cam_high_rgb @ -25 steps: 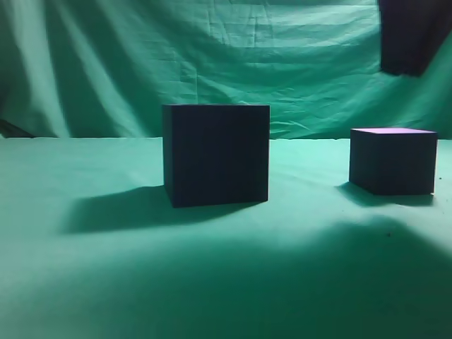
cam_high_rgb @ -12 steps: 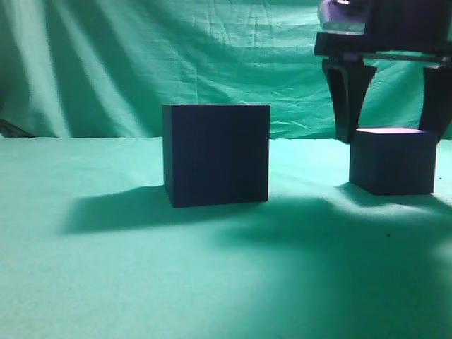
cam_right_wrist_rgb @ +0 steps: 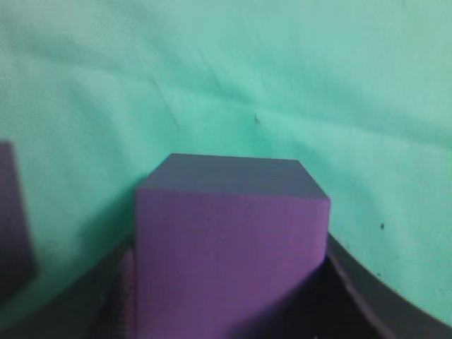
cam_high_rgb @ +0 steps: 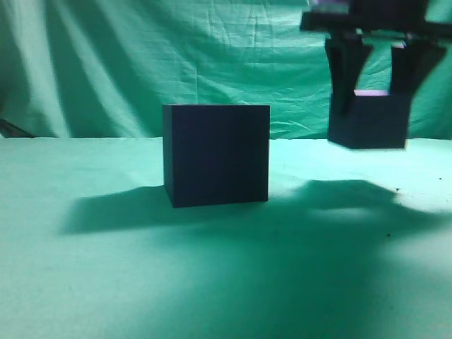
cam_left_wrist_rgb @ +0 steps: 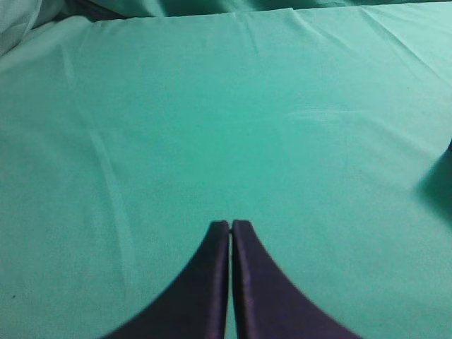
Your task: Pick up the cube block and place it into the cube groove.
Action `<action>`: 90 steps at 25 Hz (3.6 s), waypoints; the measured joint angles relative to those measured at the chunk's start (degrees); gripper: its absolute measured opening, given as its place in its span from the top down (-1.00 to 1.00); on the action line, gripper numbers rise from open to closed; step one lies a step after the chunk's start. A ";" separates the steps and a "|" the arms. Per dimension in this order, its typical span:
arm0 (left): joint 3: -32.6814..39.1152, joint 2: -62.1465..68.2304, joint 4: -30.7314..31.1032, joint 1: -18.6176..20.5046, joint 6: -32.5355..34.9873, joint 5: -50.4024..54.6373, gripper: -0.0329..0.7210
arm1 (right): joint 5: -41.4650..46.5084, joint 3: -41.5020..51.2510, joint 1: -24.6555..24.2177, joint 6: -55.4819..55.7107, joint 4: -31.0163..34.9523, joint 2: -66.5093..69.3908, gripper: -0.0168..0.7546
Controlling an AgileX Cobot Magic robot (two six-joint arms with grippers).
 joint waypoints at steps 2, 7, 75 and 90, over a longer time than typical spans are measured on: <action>0.00 0.00 0.00 0.00 0.00 0.00 0.91 | 1.87 -3.79 0.00 0.00 1.46 -1.02 -0.16; 0.00 0.00 0.00 0.00 0.00 0.00 0.91 | 6.19 -11.10 3.29 -0.87 6.83 -4.32 -0.16; 0.00 0.00 0.00 0.00 0.00 0.00 0.91 | 15.19 -20.15 20.02 10.13 0.09 5.92 -0.74; 0.00 0.00 0.00 0.00 0.00 0.00 0.91 | 16.55 -28.49 20.02 6.02 -3.33 -5.34 0.96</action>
